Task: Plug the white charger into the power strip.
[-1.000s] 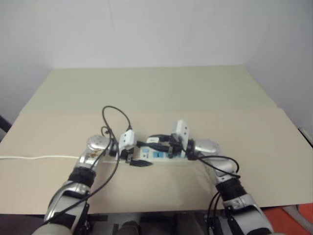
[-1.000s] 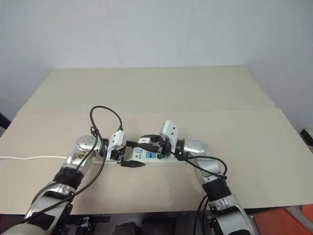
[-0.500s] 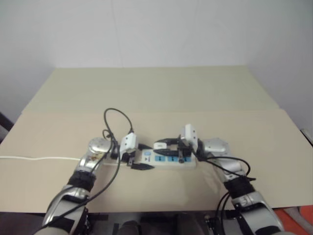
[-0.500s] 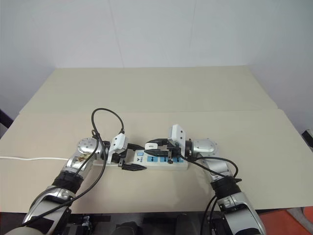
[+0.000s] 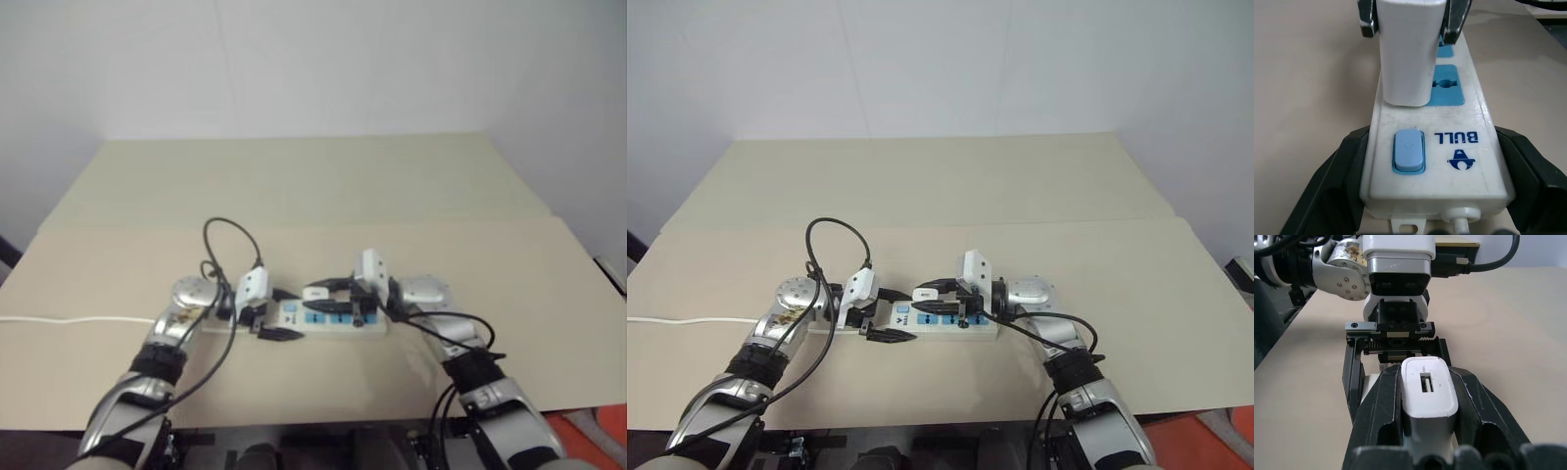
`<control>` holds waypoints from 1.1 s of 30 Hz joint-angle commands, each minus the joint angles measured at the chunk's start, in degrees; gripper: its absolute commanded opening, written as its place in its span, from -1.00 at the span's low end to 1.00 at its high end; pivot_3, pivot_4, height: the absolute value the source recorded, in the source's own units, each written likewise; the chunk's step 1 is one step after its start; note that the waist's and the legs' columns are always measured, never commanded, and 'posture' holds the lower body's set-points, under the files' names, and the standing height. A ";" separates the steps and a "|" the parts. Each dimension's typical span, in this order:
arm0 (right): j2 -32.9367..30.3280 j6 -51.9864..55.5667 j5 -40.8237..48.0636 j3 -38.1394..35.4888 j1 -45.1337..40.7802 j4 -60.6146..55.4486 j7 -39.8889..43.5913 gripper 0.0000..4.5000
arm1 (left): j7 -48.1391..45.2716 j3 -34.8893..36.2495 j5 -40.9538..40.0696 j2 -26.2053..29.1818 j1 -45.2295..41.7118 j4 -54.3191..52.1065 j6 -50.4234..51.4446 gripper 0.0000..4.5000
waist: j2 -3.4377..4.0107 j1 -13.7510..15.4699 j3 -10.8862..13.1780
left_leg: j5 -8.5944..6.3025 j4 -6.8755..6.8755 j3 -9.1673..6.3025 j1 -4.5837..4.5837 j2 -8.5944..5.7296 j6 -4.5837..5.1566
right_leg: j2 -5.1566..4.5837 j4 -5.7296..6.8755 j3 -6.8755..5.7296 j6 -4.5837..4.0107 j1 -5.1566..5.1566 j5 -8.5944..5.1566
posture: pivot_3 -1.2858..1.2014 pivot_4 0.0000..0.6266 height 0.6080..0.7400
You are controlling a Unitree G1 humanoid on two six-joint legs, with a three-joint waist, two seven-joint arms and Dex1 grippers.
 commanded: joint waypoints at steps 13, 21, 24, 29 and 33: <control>-1.99 2.04 -3.18 -0.13 0.48 6.13 1.39 -0.50 | 0.04 0.05 0.17 2.07 1.70 -1.05 0.49 0.46 | -0.01 0.03 -0.01 | 0.00 0.00 -0.01 0.13 0.05 0.00 | 0.05 0.05 0.04 -0.09 0.03 -0.05 | 0.03 -0.52 1.00; -0.34 2.96 -2.27 0.15 0.32 4.92 1.29 -0.50 | 0.48 0.07 -0.02 1.78 2.01 -1.60 0.66 0.46 | -0.01 0.04 -0.01 | 0.00 -0.01 -0.01 0.13 0.05 0.00 | 0.05 0.04 0.03 -0.09 0.03 -0.05 | 0.03 -0.52 1.00; -1.02 2.88 -2.20 -0.31 1.02 5.01 1.46 -0.50 | 0.43 0.25 -0.10 2.08 2.07 -1.63 0.68 0.46 | -0.01 0.06 -0.01 | 0.00 -0.01 -0.01 0.13 0.05 0.00 | 0.05 0.04 0.03 -0.09 0.02 -0.05 | 0.03 -0.52 1.00; -1.36 2.91 -2.27 -0.58 1.41 4.85 1.52 -0.50 | 0.33 0.29 -0.11 2.30 2.26 -1.70 0.75 0.46 | -0.01 0.09 -0.01 | 0.00 -0.03 -0.01 0.13 0.05 0.01 | 0.05 0.03 0.03 -0.09 0.02 -0.06 | 0.03 -0.52 1.00; -0.92 2.85 -2.14 -0.81 1.08 4.65 1.11 -0.18 | 0.32 0.26 -0.10 2.16 1.97 -1.44 0.69 0.46 | -0.01 0.11 -0.01 | -0.01 -0.05 -0.01 0.13 0.05 0.01 | 0.05 0.01 0.03 -0.09 0.02 -0.06 | 0.03 -0.52 1.00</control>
